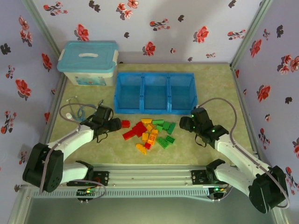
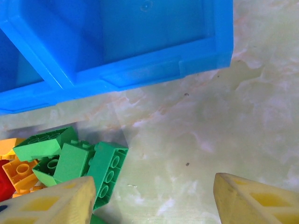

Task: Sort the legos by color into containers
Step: Pick up the lego from the middle-left of the table.

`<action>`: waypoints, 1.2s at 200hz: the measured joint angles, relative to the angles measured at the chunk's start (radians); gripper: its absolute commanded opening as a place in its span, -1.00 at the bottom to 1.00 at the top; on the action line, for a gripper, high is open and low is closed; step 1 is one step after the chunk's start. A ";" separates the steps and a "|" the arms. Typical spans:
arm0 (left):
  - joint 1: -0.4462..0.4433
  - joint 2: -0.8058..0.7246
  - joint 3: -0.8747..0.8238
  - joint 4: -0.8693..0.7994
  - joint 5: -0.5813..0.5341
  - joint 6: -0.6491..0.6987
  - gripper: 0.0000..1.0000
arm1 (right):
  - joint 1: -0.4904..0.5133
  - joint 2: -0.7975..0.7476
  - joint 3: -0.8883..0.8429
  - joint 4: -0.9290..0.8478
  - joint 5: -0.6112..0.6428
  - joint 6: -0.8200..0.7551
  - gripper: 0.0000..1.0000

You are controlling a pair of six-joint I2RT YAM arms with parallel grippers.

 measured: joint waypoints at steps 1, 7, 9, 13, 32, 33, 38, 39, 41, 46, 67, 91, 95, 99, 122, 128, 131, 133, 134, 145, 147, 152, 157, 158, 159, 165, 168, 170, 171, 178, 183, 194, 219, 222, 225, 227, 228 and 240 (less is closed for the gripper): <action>0.000 0.003 0.000 0.002 0.000 0.000 0.38 | 0.000 -0.002 -0.002 0.000 0.000 0.000 0.36; 0.000 0.018 0.000 0.005 0.004 0.000 0.38 | 0.002 -0.008 -0.006 0.000 0.000 0.003 0.36; 0.000 0.023 0.000 0.006 0.006 0.000 0.38 | 0.003 -0.011 -0.008 0.000 0.000 0.003 0.36; 0.000 0.034 0.000 0.009 0.008 0.000 0.37 | 0.003 -0.017 -0.011 0.000 0.000 0.003 0.36; 0.000 0.071 0.000 0.024 0.023 0.001 0.37 | 0.004 -0.044 -0.022 0.000 0.000 0.011 0.36; 0.000 0.072 0.000 0.024 0.023 0.002 0.37 | 0.004 -0.046 -0.023 0.000 0.001 0.011 0.36; 0.000 0.079 0.000 0.029 0.026 0.003 0.37 | 0.005 -0.053 -0.026 0.000 0.001 0.013 0.36; 0.000 0.080 0.000 0.031 0.027 0.003 0.37 | 0.005 -0.054 -0.026 0.000 0.001 0.014 0.35; 0.000 0.082 0.001 0.032 0.027 0.003 0.37 | 0.005 -0.056 -0.027 0.000 0.001 0.014 0.35; 0.000 0.089 0.001 0.038 0.032 0.004 0.37 | 0.005 -0.062 -0.029 0.000 0.001 0.016 0.35; 0.000 0.114 0.006 0.060 0.043 0.005 0.36 | 0.005 -0.076 -0.035 -0.001 0.004 0.022 0.35; 0.000 0.142 0.016 0.074 0.050 0.010 0.34 | 0.005 -0.085 -0.047 0.000 0.005 0.027 0.35; 0.000 0.147 0.018 0.074 0.050 0.012 0.34 | 0.005 -0.085 -0.048 -0.001 0.005 0.029 0.35; 0.000 0.152 0.022 0.072 0.050 0.013 0.34 | 0.005 -0.086 -0.050 -0.001 0.005 0.029 0.35; 0.000 0.173 0.043 0.067 0.051 0.027 0.32 | 0.005 -0.093 -0.061 0.000 0.005 0.029 0.35; 0.000 0.178 0.047 0.067 0.051 0.031 0.31 | 0.005 -0.095 -0.064 0.000 0.005 0.029 0.35; 0.000 0.179 0.047 0.067 0.051 0.031 0.29 | 0.005 -0.095 -0.065 -0.001 0.006 0.029 0.34; 0.000 0.180 0.048 0.067 0.051 0.031 0.29 | 0.005 -0.095 -0.065 -0.001 0.006 0.029 0.34; 0.000 0.181 0.049 0.067 0.051 0.032 0.28 | 0.005 -0.095 -0.066 -0.001 0.007 0.030 0.34; 0.000 0.186 0.052 0.066 0.050 0.035 0.24 | 0.005 -0.095 -0.068 0.000 0.008 0.030 0.34; 0.000 0.188 0.053 0.066 0.049 0.035 0.23 | 0.005 -0.095 -0.068 0.000 0.008 0.030 0.34; 0.000 0.190 0.055 0.066 0.049 0.037 0.21 | 0.005 -0.096 -0.069 0.000 0.009 0.031 0.34; 0.000 0.192 0.057 0.067 0.049 0.039 0.18 | 0.005 -0.096 -0.070 0.000 0.009 0.034 0.34; 0.000 0.192 0.058 0.067 0.049 0.039 0.17 | 0.005 -0.096 -0.071 0.000 0.009 0.034 0.34; -0.001 0.193 0.058 0.067 0.049 0.039 0.17 | 0.005 -0.096 -0.071 0.000 0.009 0.034 0.34; -0.003 0.197 0.061 0.067 0.048 0.042 0.14 | 0.005 -0.097 -0.073 0.000 0.012 0.037 0.34; -0.004 0.199 0.062 0.067 0.048 0.042 0.12 | 0.005 -0.097 -0.073 0.000 0.012 0.037 0.34; -0.004 0.200 0.063 0.067 0.048 0.045 0.12 | 0.005 -0.097 -0.074 0.000 0.012 0.038 0.34; -0.004 0.201 0.063 0.067 0.048 0.046 0.11 | 0.005 -0.097 -0.074 0.000 0.012 0.039 0.33; -0.007 0.204 0.066 0.066 0.047 0.049 0.08 | 0.005 -0.097 -0.076 0.000 0.013 0.041 0.33; -0.008 0.205 0.068 0.066 0.047 0.050 0.06 | 0.005 -0.097 -0.076 0.000 0.014 0.044 0.33; -0.016 0.208 0.071 0.066 0.050 0.052 0.01 | 0.005 -0.097 -0.076 0.000 0.016 0.046 0.33; -0.037 0.209 0.075 0.065 0.052 0.058 -0.17 | 0.005 -0.097 -0.076 0.000 0.016 0.052 0.32; -0.040 0.209 0.076 0.064 0.052 0.058 -0.19 | 0.005 -0.097 -0.076 0.000 0.016 0.053 0.31; -0.042 0.209 0.076 0.062 0.052 0.061 -0.21 | 0.005 -0.097 -0.076 0.000 0.016 0.055 0.31; -0.043 0.209 0.076 0.061 0.052 0.060 -0.22 | 0.005 -0.097 -0.077 0.000 0.016 0.055 0.31; -0.043 0.209 0.077 0.061 0.051 0.060 -0.22 | 0.005 -0.097 -0.077 0.001 0.016 0.055 0.31; -0.052 0.209 0.080 0.055 0.048 0.065 -0.29 | 0.005 -0.097 -0.080 0.002 0.016 0.056 0.30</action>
